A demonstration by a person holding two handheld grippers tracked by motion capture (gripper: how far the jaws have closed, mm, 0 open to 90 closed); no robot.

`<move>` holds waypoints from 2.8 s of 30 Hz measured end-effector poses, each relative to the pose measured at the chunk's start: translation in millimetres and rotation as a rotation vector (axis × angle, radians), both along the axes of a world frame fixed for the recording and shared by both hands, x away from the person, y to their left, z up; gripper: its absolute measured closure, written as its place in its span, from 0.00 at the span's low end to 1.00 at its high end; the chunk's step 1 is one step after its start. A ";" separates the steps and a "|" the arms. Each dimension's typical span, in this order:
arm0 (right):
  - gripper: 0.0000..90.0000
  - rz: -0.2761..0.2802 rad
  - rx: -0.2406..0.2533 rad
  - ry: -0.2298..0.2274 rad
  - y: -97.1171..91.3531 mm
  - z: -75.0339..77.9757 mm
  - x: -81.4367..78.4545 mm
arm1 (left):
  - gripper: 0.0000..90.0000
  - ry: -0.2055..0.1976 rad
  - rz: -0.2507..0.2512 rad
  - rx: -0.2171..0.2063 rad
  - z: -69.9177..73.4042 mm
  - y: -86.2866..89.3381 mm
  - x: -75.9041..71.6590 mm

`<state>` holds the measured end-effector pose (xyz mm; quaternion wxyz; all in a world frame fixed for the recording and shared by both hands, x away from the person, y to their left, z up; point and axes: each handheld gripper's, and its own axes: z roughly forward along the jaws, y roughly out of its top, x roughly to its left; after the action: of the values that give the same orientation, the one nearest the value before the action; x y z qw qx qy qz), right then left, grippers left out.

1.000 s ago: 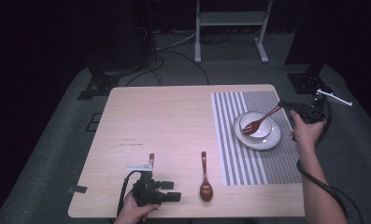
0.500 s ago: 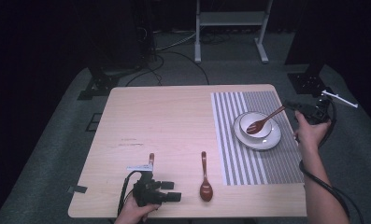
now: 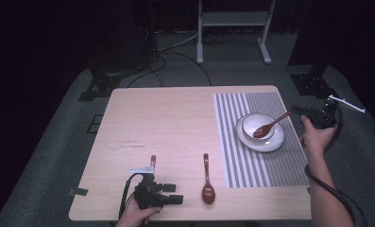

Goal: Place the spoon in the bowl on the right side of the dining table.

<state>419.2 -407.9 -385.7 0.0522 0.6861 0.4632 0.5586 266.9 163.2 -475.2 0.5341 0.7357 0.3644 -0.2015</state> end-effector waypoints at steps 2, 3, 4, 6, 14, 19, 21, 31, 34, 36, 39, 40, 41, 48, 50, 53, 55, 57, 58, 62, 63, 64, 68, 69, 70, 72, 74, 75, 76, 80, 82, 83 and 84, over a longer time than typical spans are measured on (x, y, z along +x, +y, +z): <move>0.93 0.000 0.000 0.001 -0.1 -1.7 0.0 | 0.08 0.000 0.001 -0.001 -0.2 0.0 0.1; 0.93 -0.001 -0.001 0.002 -0.1 -2.5 0.0 | 0.08 0.000 0.000 0.000 -0.1 0.0 0.0; 0.93 -0.001 -0.001 0.003 -0.1 -3.4 0.1 | 0.08 -0.001 -0.001 0.000 0.1 -0.1 -0.1; 0.93 -0.002 -0.002 0.003 -0.2 -5.1 0.4 | 0.08 -0.001 0.000 0.000 0.2 0.0 -0.1; 0.93 0.000 0.001 0.015 2.8 -12.0 2.8 | 0.08 -0.003 0.005 -0.002 1.1 0.9 -0.2; 0.93 0.003 0.002 0.018 5.2 -16.1 5.2 | 0.08 -0.003 0.007 -0.003 1.2 1.3 0.0; 0.92 0.005 0.002 0.020 6.4 -18.2 6.6 | 0.08 -0.005 0.008 -0.003 1.3 1.8 0.3; 0.86 0.029 0.018 0.038 5.2 -27.4 8.5 | 0.08 -0.006 0.010 -0.008 1.9 1.4 0.4; 0.81 0.041 0.024 0.046 3.6 -30.5 8.3 | 0.08 -0.005 0.011 -0.010 1.9 1.5 0.5; 0.78 0.045 0.020 0.049 2.4 -32.0 8.0 | 0.08 -0.004 0.014 -0.009 1.8 2.1 0.8; 0.75 0.057 0.026 0.053 2.0 -33.8 8.0 | 0.08 -0.006 0.018 -0.008 1.9 2.7 0.9; 0.75 0.061 0.025 0.056 2.4 -34.3 7.9 | 0.08 -0.005 0.019 -0.007 2.0 2.7 0.7; 0.75 0.064 0.019 0.058 2.9 -34.6 7.7 | 0.08 -0.004 0.019 -0.008 2.1 2.8 0.4; 0.73 0.093 0.003 0.064 6.9 -34.0 5.4 | 0.08 -0.005 0.021 -0.008 2.1 3.4 0.2; 0.72 0.099 0.003 0.067 8.0 -34.5 4.4 | 0.08 -0.006 0.019 -0.007 1.9 3.6 -0.2; 0.71 0.112 0.006 0.074 10.0 -36.0 2.4 | 0.08 -0.006 0.018 -0.008 2.1 3.7 -0.9; 0.70 0.120 0.009 0.079 10.7 -37.3 0.9 | 0.08 -0.006 0.019 -0.009 2.2 4.0 -1.1; 0.70 0.132 0.011 0.083 12.6 -39.0 -1.7 | 0.08 -0.006 0.019 -0.009 2.5 4.2 -1.3; 0.70 0.132 0.011 0.083 12.6 -39.0 -1.7 | 0.08 -0.007 0.019 -0.009 2.6 4.1 -1.4; 0.69 0.150 0.010 0.086 15.5 -41.6 -6.1 | 0.08 -0.009 0.018 -0.007 2.8 3.8 -2.0; 0.69 0.154 0.009 0.084 16.2 -42.6 -7.7 | 0.08 -0.010 0.016 -0.006 2.9 3.7 -2.0; 0.69 0.156 0.010 0.085 16.6 -42.9 -8.8 | 0.08 -0.010 0.015 -0.007 3.1 3.6 -2.0; 0.69 0.164 0.014 0.078 17.9 -43.7 -14.3 | 0.08 -0.006 0.013 -0.006 2.2 3.4 -2.5; 0.69 0.168 0.014 0.073 18.2 -43.6 -15.6 | 0.08 -0.007 0.011 -0.006 2.1 3.2 -2.5; 0.69 0.170 0.014 0.075 18.7 -43.1 -16.9 | 0.08 -0.007 0.010 -0.006 2.1 3.1 -2.6; 0.68 0.176 0.021 0.073 18.8 -43.3 -19.0 | 0.08 -0.009 0.009 -0.007 2.3 2.9 -2.9; 0.68 0.183 0.015 0.072 19.8 -43.1 -21.5 | 0.08 -0.008 0.009 -0.005 1.9 2.9 -2.9; 0.68 0.185 0.017 0.068 20.2 -43.3 -23.2 | 0.08 -0.007 0.008 -0.005 1.7 2.9 -2.8; 0.68 0.187 0.017 0.064 20.5 -43.5 -24.2 | 0.08 -0.007 0.008 -0.005 1.3 2.9 -2.6; 0.67 0.196 0.015 0.067 22.1 -46.6 -29.8 | 0.08 -0.004 0.010 -0.007 1.4 2.4 -3.1; 0.67 0.201 0.012 0.065 23.1 -47.6 -32.5 | 0.08 -0.004 0.011 -0.006 1.7 2.4 -3.4; 0.67 0.206 0.011 0.061 23.6 -48.2 -34.0 | 0.08 -0.004 0.011 -0.006 1.8 2.4 -3.5; 0.67 0.212 0.010 0.060 24.3 -48.6 -35.5 | 0.08 -0.004 0.011 -0.006 1.8 2.3 -3.5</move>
<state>383.7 -383.6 -434.3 -0.0245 0.6500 0.5316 0.5425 263.3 165.6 -473.4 0.5382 0.7325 0.3668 -0.1983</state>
